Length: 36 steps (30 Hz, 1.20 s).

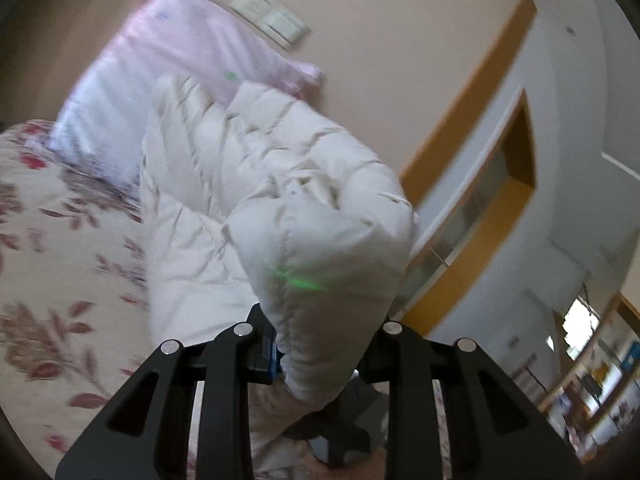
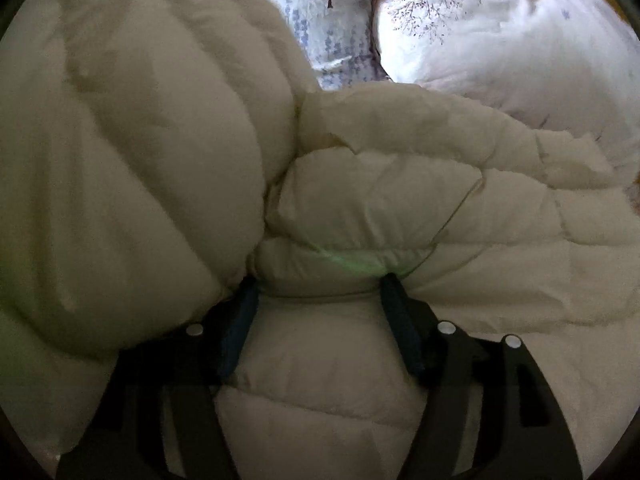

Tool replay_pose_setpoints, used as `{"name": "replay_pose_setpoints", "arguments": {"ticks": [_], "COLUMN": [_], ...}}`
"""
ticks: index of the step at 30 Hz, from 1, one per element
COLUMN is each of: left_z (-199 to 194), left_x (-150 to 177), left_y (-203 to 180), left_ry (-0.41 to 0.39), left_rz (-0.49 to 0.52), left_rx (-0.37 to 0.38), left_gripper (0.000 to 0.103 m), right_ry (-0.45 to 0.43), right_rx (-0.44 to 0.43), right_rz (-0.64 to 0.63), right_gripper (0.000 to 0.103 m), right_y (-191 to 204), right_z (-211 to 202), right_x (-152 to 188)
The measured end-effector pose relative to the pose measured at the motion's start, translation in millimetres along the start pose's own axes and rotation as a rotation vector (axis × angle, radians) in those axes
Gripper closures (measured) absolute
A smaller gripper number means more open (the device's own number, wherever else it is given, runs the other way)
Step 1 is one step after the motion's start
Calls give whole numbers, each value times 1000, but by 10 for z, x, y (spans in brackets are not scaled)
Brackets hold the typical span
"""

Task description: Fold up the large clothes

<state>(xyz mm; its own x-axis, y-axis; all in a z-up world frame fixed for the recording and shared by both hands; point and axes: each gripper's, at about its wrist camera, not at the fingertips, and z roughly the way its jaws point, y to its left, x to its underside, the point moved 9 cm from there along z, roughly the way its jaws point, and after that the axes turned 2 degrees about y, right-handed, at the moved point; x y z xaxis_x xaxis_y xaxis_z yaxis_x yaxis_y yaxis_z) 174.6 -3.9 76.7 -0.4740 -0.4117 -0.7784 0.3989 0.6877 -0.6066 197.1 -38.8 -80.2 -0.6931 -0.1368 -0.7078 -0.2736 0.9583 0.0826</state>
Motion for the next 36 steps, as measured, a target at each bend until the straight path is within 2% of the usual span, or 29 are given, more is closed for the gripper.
{"name": "replay_pose_setpoints", "arguments": {"ticks": [3, 5, 7, 11, 13, 15, 18, 19, 20, 23, 25, 29, 33, 35, 36], "left_z": [154, 237, 307, 439, 495, 542, 672, 714, 744, 831, 916, 1129, 1323, 1390, 1415], "left_x": [116, 182, 254, 328, 368, 429, 539, 583, 622, 749, 879, 1208, 1490, 1564, 1583], "left_y": [-150, -205, -242, -268, -289, -365, -474, -512, -553, -703, -809, -865, -723, -638, -606], "left_ry": [45, 72, 98, 128, 141, 156, 185, 197, 208, 246, 287, 393, 494, 528, 540], "left_rz": [26, 34, 43, 54, 59, 75, 120, 136, 147, 183, 230, 304, 320, 309, 311], "left_rx": [10, 10, 8, 2, 3, 2, 1, 1, 4, 31, 51, 68, 19, -1, -8], "left_gripper": [77, 77, 77, 77, 77, 77, 77, 77, 77, 77, 77, 77, 75, 73, 73], "right_ry": [-22, -53, -96, -205, -219, -191, -109, -86, -77, -77, -75, -59, -64, -83, -102], "right_rx": [-99, -120, -99, 21, 66, 72, -22, -67, -112, -138, -149, -148, -101, -18, 22], "right_rz": [58, 98, 140, 275, 356, 450, 519, 529, 535, 521, 511, 497, 501, 529, 552], "right_gripper": [38, 36, 30, 29, 29, 30, 50, 70, 81, 89, 91, 91, 85, 64, 62], "right_y": [-168, -361, -622, -1387, -1717, -2014, -2145, -2153, -2124, -2025, -2026, -2024, -2152, -2335, -2440], "right_z": [-192, -392, -637, -1208, -1332, -1310, -1058, -957, -904, -829, -791, -742, -823, -977, -1072], "right_x": [18, 69, 143, 365, 481, 620, 742, 755, 748, 707, 653, 617, 635, 690, 705]}}
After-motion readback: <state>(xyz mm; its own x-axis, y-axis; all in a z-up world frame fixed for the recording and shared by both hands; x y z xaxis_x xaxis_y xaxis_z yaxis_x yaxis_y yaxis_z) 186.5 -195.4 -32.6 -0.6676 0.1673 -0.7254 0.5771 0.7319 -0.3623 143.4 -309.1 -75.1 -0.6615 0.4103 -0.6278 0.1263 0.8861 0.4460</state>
